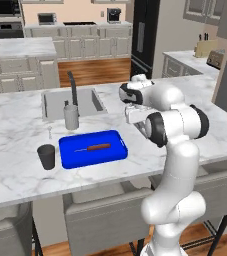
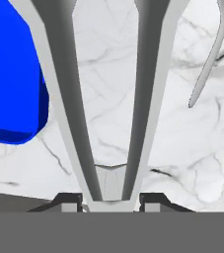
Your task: Take the tongs from the drawer on the right and place them on the dining counter next to the tray containing the hot dog.
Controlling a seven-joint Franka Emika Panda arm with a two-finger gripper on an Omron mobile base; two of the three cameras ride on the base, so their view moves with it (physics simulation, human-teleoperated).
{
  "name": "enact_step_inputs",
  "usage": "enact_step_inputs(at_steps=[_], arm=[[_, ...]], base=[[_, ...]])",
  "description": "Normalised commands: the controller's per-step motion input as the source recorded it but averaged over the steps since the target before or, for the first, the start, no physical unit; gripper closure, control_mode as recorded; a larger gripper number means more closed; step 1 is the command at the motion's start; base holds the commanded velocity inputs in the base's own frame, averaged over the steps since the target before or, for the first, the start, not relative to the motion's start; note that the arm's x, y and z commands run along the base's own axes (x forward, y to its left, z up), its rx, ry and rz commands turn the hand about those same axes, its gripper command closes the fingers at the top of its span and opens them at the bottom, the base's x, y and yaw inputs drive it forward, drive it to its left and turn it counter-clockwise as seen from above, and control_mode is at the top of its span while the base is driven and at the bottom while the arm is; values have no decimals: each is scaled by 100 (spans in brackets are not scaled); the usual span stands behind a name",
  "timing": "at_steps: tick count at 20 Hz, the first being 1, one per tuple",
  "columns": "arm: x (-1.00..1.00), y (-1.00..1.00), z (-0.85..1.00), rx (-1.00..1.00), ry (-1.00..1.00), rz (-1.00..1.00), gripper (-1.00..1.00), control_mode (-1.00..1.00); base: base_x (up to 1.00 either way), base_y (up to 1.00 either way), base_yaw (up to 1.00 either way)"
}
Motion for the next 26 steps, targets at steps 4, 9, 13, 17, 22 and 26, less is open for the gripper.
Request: enact_step_inputs(at_steps=[4,9,13,17,22,26], arm=[[10,0,-53,0,-2,-9,100,-100],[12,4,-56,0,-1,-7,100,-100],[16,15,-57,0,0,-1,100,-100],[16,9,-48,0,0,0,100,-100],[16,0,-34,0,0,0,100,-100],[16,1,-31,0,0,-1,100,-100]], base=[[0,0,0],[0,0,0],[0,0,0],[0,0,0],[0,0,0],[0,0,0]])
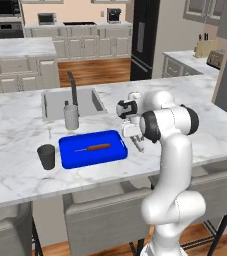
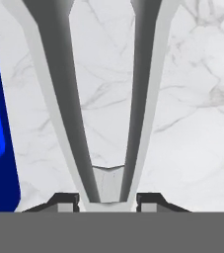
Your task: Take the tongs from the drawer on the right and place them on the dining counter next to the tray containing the hot dog.
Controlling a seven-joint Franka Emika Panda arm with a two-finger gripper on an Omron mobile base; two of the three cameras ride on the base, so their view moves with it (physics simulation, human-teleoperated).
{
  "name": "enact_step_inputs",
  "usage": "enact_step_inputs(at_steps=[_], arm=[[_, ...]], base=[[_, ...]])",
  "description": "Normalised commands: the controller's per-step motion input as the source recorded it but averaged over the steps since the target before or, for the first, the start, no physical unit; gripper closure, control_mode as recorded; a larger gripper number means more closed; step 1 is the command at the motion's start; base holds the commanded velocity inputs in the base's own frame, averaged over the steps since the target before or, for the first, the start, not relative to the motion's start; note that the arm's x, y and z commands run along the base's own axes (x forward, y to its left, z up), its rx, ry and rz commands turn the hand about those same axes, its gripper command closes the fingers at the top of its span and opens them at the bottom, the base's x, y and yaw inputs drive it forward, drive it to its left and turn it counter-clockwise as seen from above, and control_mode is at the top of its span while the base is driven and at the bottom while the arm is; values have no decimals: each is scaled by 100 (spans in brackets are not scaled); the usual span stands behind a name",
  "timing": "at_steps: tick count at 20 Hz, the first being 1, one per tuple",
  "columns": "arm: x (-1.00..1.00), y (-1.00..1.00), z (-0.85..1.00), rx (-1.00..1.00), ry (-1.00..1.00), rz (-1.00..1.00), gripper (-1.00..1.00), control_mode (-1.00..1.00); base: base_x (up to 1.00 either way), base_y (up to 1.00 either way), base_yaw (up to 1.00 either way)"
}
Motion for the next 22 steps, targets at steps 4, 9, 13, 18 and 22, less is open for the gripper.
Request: enact_step_inputs(at_steps=[4,9,13,18,22], arm=[[-2,1,-12,0,0,0,-100,-100],[-22,0,20,0,-3,0,-100,-100],[-23,0,57,0,-12,0,-100,-100],[-57,0,94,0,-26,0,-100,-100],[-84,5,72,0,-39,0,-100,-100]], base=[[0,0,0],[0,0,0],[0,0,0],[0,0,0],[0,0,0]])
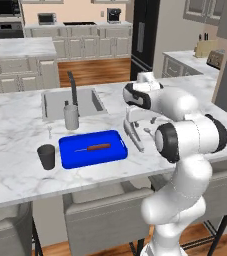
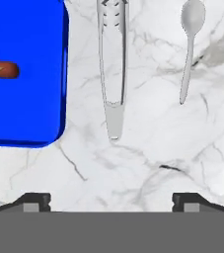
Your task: Take the tongs from the drawer on the right and place them on the dining counter next to the tray containing the hot dog.
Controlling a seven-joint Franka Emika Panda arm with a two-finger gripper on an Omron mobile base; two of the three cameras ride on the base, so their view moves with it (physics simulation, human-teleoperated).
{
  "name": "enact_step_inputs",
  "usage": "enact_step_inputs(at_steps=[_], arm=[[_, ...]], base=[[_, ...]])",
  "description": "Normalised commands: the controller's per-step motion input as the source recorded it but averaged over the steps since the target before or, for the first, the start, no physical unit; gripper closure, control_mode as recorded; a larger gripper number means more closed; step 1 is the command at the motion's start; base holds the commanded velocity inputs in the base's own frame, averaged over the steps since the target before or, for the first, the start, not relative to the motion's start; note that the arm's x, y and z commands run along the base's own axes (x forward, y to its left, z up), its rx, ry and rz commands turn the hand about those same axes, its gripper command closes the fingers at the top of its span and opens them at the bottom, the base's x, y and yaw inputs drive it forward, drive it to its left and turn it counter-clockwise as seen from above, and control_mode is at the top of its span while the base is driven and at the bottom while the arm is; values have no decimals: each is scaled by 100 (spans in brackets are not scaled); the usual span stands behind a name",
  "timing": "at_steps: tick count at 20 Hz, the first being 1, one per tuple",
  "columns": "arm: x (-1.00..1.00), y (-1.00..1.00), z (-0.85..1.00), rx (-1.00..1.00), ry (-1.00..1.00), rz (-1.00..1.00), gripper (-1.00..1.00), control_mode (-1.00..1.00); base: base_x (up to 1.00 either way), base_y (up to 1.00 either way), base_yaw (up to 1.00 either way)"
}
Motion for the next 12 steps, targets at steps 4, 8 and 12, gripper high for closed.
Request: enact_step_inputs(at_steps=[4,8,12], arm=[[-87,2,87,0,-36,1,-100,-100],[-93,0,92,0,-35,3,-100,-100],[-94,7,81,0,-32,4,-100,-100]], base=[[0,0,0],[0,0,0],[0,0,0]])
